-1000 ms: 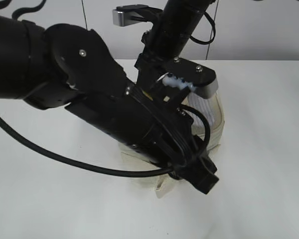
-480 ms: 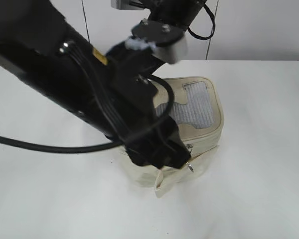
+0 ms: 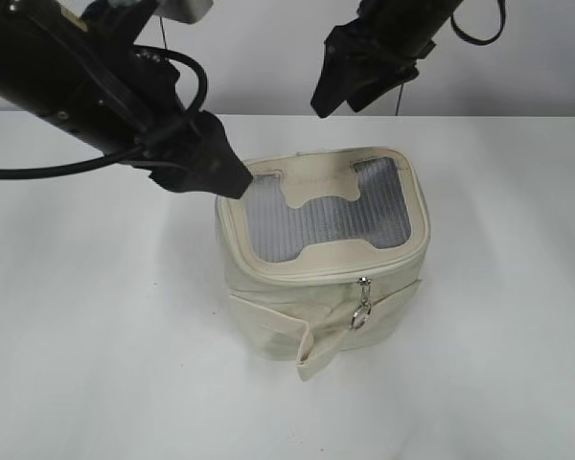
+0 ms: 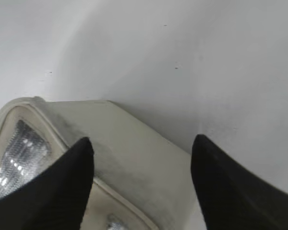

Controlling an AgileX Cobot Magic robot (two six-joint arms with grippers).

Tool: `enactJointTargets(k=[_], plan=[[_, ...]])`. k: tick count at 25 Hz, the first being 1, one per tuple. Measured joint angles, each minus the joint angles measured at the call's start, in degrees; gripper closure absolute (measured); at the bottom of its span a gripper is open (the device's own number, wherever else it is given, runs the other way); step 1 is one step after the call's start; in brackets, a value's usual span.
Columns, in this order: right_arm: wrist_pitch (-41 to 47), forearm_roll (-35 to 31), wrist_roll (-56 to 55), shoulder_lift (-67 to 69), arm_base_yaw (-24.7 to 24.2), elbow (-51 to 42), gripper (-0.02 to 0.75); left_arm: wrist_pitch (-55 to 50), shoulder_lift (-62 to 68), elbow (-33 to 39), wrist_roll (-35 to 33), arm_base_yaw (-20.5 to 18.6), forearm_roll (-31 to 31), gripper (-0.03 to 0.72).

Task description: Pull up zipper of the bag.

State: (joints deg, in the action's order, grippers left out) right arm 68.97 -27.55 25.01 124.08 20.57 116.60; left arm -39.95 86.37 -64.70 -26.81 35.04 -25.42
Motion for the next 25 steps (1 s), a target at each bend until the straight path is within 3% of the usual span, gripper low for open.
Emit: enactJointTargets(k=[5,14,25], plan=[[0.2,1.0,-1.6,-0.4,-2.8,0.0,0.234,-0.4,5.5,-5.5,-2.4,-1.6,0.1,0.268],[0.3,8.4,-6.0,-1.1,-3.7,-0.6,0.234,-8.1,18.6,-23.8,-5.9,-1.6,0.2,0.267],[0.4,8.8,-6.6,-9.1,-7.7,-13.2,0.234,-19.7,32.6,-43.6,-9.7,-2.0,-1.1,0.267]])
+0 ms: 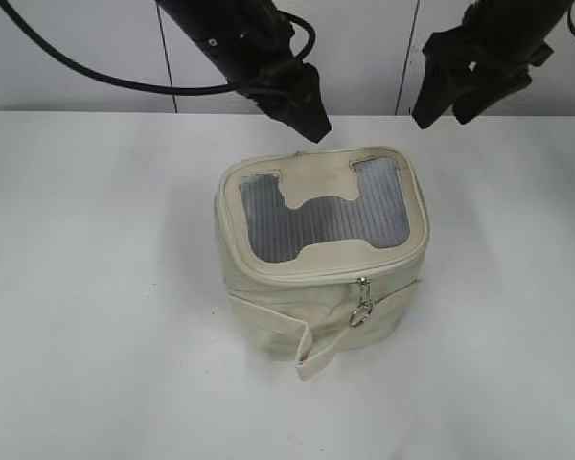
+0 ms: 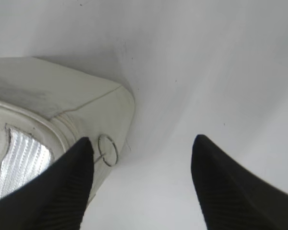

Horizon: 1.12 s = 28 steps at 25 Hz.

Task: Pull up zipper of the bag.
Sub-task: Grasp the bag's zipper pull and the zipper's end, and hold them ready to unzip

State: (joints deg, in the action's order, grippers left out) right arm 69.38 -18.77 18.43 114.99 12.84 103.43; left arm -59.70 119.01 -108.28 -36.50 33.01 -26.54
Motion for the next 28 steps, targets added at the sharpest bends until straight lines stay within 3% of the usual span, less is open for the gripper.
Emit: enactJointTargets(k=[14,28], plan=[[0.0,-1.1,-1.0,-8.0,-1.1,-13.1,0.233,-9.4,11.3,-15.7,-2.5,0.0,-8.1,0.267],[0.0,-0.3,-1.5,-8.9,-1.1,-14.6,0.233,-9.9,16.5,-17.6,-2.9,0.0,-12.2,0.267]])
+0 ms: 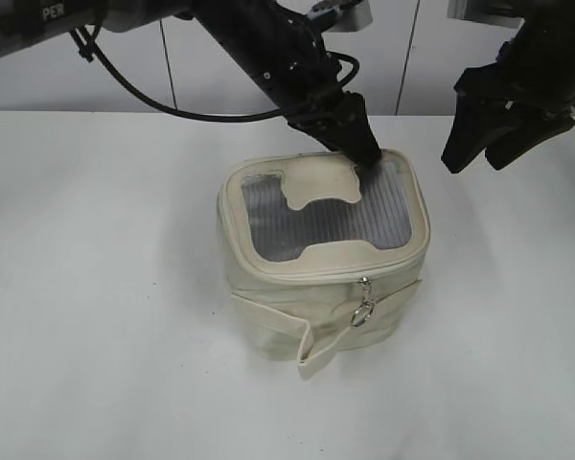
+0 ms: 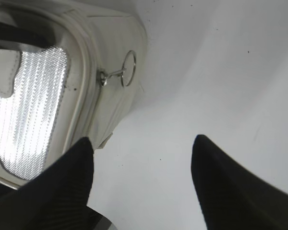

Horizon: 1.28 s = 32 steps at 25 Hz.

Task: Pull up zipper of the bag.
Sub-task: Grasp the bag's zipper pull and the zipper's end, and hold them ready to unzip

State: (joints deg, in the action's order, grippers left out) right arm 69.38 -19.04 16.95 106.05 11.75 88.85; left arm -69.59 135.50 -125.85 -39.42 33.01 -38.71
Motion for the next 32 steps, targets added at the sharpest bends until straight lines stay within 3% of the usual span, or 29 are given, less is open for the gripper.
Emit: enactJointTargets(k=[4,10,11,16,25,32], plan=[[0.0,0.0,-0.1,0.0,0.0,0.0,0.233,0.0,0.6,-0.1,0.0,0.0,-0.7,0.315],[0.0,0.0,-0.1,0.0,0.0,0.0,0.233,-0.5,0.7,-0.1,0.1,0.1,-1.2,0.614],[0.0,0.0,-0.1,0.0,0.0,0.0,0.233,-0.6,0.8,-0.1,0.2,0.1,-1.2,0.636],[0.0,0.4,-0.1,0.0,0.0,0.0,0.233,-0.4,0.5,0.2,1.3,0.1,-0.7,0.644],[0.0,0.4,-0.4,0.0,0.0,0.0,0.233,4.3,-6.4,12.1,1.4,0.3,-0.1,0.647],[0.0,-0.4,-0.7,0.0,0.0,0.0,0.233,4.9,-7.9,14.1,1.0,0.3,-0.3,0.650]])
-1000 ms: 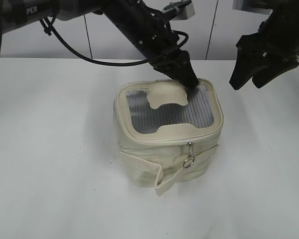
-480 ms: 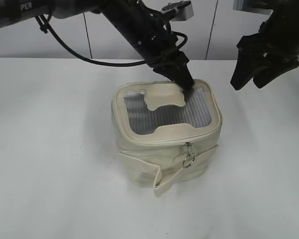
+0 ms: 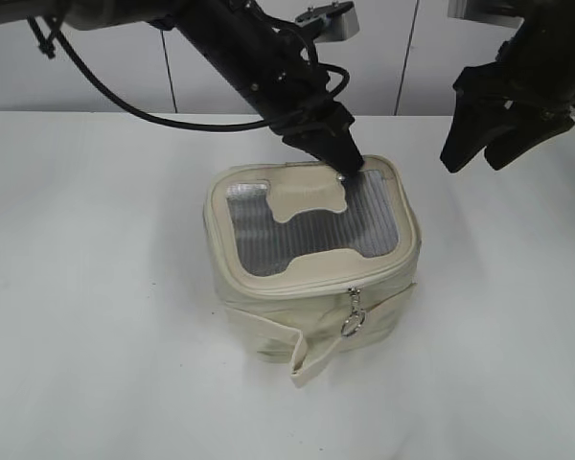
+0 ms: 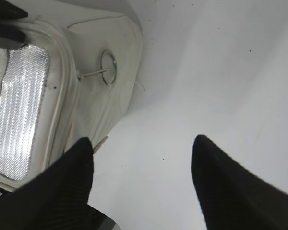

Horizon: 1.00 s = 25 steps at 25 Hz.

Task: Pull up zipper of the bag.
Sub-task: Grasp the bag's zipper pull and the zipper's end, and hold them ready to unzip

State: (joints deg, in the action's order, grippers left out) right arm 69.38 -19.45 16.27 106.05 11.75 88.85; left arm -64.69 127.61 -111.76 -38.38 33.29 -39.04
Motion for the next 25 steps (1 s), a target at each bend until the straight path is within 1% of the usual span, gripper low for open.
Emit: enactJointTargets(k=[6,10,13,16,22,25], plan=[[-0.1,-0.3,-0.4,-0.3,0.0,-0.7,0.233,0.4,-2.0,2.6,-0.1,0.8,1.1,0.650],[-0.1,-0.7,-0.4,-3.0,0.0,-6.3,0.234,0.2,-3.3,4.2,-0.2,1.2,1.6,0.650],[-0.9,-1.8,-0.3,-6.5,0.0,-11.0,0.261,-0.3,-4.0,4.5,-0.2,1.5,1.8,0.650],[-2.8,-4.1,0.5,-9.6,0.0,-15.6,0.286,-1.0,-4.8,4.5,-0.2,2.4,2.9,0.650],[-10.4,-11.1,6.4,-11.0,0.0,-23.2,0.295,-1.7,-5.2,4.8,-1.7,4.4,3.6,0.650],[-13.6,-11.4,8.4,-11.0,0.0,-24.4,0.295,-1.7,-5.2,4.8,-2.0,4.4,4.6,0.650]])
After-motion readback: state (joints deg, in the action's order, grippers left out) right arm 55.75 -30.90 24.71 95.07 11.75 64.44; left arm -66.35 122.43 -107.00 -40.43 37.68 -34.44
